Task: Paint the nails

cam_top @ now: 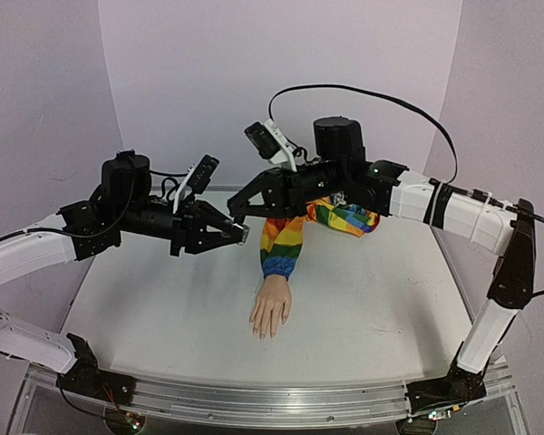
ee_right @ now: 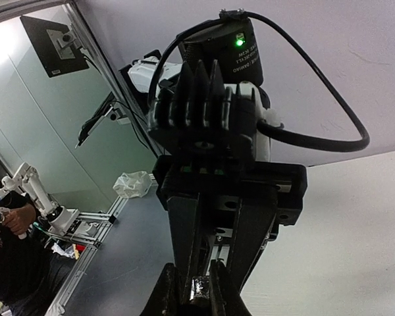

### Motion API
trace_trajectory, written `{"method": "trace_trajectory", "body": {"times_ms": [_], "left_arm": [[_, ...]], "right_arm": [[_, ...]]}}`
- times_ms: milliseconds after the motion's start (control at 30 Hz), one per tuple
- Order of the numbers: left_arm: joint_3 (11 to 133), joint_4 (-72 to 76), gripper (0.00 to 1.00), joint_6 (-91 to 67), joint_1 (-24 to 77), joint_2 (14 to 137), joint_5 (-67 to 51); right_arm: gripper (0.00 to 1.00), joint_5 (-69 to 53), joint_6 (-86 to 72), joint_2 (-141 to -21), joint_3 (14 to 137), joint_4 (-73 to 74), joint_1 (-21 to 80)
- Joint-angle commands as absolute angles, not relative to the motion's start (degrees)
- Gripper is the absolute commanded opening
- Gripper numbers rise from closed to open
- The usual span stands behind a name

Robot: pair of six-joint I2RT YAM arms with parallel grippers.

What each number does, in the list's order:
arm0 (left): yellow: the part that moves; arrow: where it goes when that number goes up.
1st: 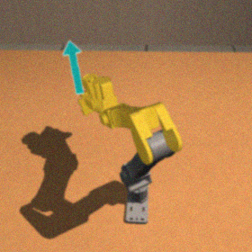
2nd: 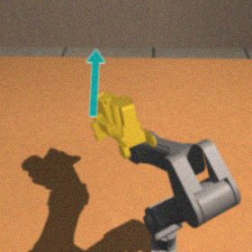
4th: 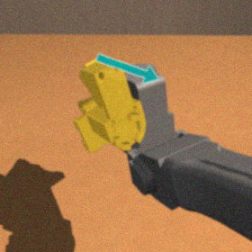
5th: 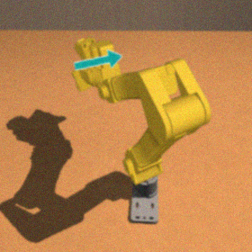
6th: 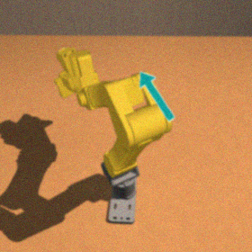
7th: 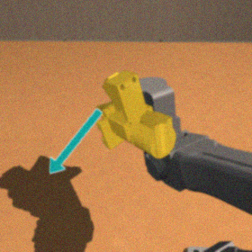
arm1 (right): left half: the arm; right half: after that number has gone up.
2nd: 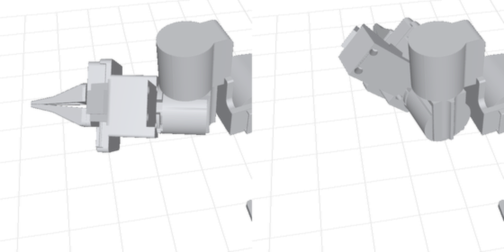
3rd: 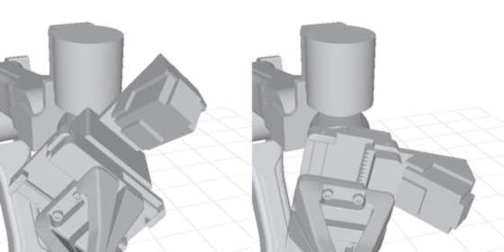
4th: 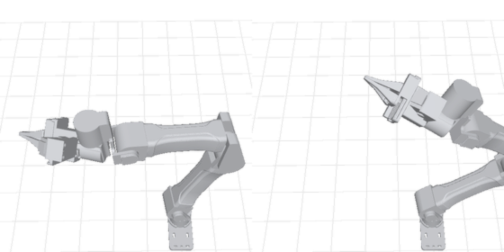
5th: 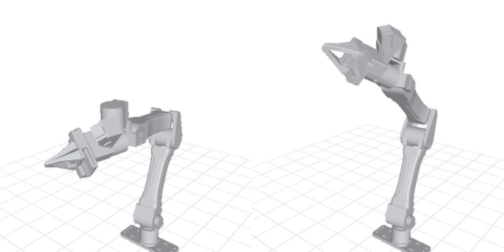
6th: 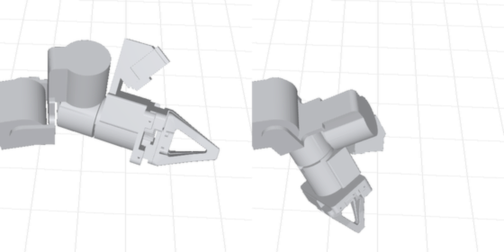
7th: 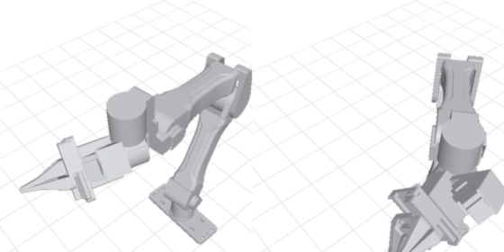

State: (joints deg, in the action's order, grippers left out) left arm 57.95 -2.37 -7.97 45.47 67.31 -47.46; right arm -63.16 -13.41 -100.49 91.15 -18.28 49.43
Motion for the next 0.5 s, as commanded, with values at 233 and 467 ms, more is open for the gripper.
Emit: {"method": "trace_trajectory", "body": {"times_ms": [233, 467], "left_arm": [[58.09, 1.4, 0.0, -8.94, 43.7, 64.34, -7.81], [58.29, 1.07, 0.0, -6.52, 46.06, 66.14, -1.33]], "right_arm": [[0.6, -25.55, -15.18, -88.14, 83.57, -11.89, 47.96], [0.63, -17.2, -23.63, -91.56, 88.77, -9.59, 50.38]]}}
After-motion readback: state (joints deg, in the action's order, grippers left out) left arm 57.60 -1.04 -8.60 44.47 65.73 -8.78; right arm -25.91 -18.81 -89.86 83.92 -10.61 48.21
